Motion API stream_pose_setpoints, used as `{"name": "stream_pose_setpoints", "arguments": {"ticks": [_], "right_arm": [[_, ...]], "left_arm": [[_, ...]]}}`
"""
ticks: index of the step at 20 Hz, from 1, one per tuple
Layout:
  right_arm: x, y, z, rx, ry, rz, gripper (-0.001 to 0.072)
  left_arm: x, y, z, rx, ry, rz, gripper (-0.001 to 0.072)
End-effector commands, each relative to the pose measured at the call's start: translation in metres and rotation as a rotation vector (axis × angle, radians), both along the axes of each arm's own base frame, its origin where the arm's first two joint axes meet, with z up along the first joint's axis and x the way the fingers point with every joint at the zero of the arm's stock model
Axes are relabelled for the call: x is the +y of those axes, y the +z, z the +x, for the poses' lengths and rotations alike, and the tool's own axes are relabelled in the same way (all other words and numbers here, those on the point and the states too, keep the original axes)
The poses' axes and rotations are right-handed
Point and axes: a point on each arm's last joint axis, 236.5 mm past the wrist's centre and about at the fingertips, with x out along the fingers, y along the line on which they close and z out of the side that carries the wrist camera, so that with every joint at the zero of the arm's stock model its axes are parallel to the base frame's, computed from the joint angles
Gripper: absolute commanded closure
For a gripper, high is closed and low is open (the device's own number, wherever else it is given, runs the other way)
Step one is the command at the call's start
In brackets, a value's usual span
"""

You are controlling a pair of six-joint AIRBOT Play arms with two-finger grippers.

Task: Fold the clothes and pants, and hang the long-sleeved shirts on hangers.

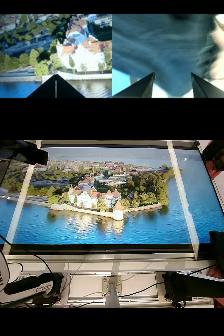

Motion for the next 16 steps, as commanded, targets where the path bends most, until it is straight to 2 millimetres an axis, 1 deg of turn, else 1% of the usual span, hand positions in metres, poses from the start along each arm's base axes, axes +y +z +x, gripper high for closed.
{"name": "stream_pose_setpoints", "arguments": {"ticks": [1, 3, 4, 5, 6, 7, 8, 9, 10, 11, 12, 13, 14, 15, 16], "right_arm": [[-0.002, 0.001, 0.005, -0.038, -0.003, -0.009, 0.0183], [-0.003, 0.002, 0.013, -0.07, 0.009, -0.018, 0.0184], [-0.004, 0.003, 0.024, -0.116, 0.027, -0.024, 0.0198], [-0.006, 0.006, 0.048, -0.213, 0.07, -0.04, 0.0349], [-0.007, 0.015, 0.082, -0.348, 0.161, -0.061, 0.0593], [-0.005, 0.032, 0.126, -0.511, 0.283, -0.096, 0.0674], [0.001, 0.051, 0.163, -0.652, 0.384, -0.129, 0.0679], [0.012, 0.071, 0.198, -0.756, 0.501, -0.165, 0.0679], [0.024, 0.082, 0.223, -0.785, 0.596, -0.188, 0.068], [0.039, 0.086, 0.245, -0.775, 0.67, -0.189, 0.068], [0.059, 0.088, 0.268, -0.756, 0.755, -0.184, 0.068], [0.086, 0.089, 0.292, -0.727, 0.877, -0.179, 0.068], [0.114, 0.092, 0.311, -0.699, 1.017, -0.183, 0.068], [0.146, 0.095, 0.327, -0.664, 1.174, -0.183, 0.068], [0.171, 0.096, 0.336, -0.617, 1.287, -0.186, 0.068]], "left_arm": [[0.001, 0.0, 0.0, -0.001, 0.001, 0.0, 0.0673], [0.001, 0.0, 0.0, -0.001, 0.001, 0.0, 0.0673], [0.001, 0.0, 0.0, -0.001, 0.001, 0.0, 0.0673], [0.001, 0.0, 0.0, -0.001, 0.001, 0.0, 0.0673], [0.001, 0.0, 0.0, -0.001, 0.001, 0.0, 0.0673], [0.001, 0.0, 0.0, -0.001, 0.001, 0.0, 0.0674], [0.001, 0.0, 0.0, -0.001, 0.001, 0.0, 0.0673], [0.001, 0.0, 0.0, -0.001, 0.001, 0.0, 0.0673], [0.001, 0.0, 0.0, -0.001, 0.001, 0.0, 0.0674], [0.001, 0.0, 0.0, -0.001, 0.001, 0.0, 0.0674], [0.001, 0.0, 0.0, -0.001, 0.001, 0.0, 0.0673], [0.001, 0.0, 0.0, -0.001, 0.001, 0.0, 0.0673], [0.001, 0.0, 0.0, -0.001, 0.001, 0.0, 0.0673], [0.001, 0.0, 0.0, -0.001, 0.001, 0.0, 0.0673], [0.001, 0.0, 0.0, -0.001, 0.001, 0.0, 0.0673]]}}
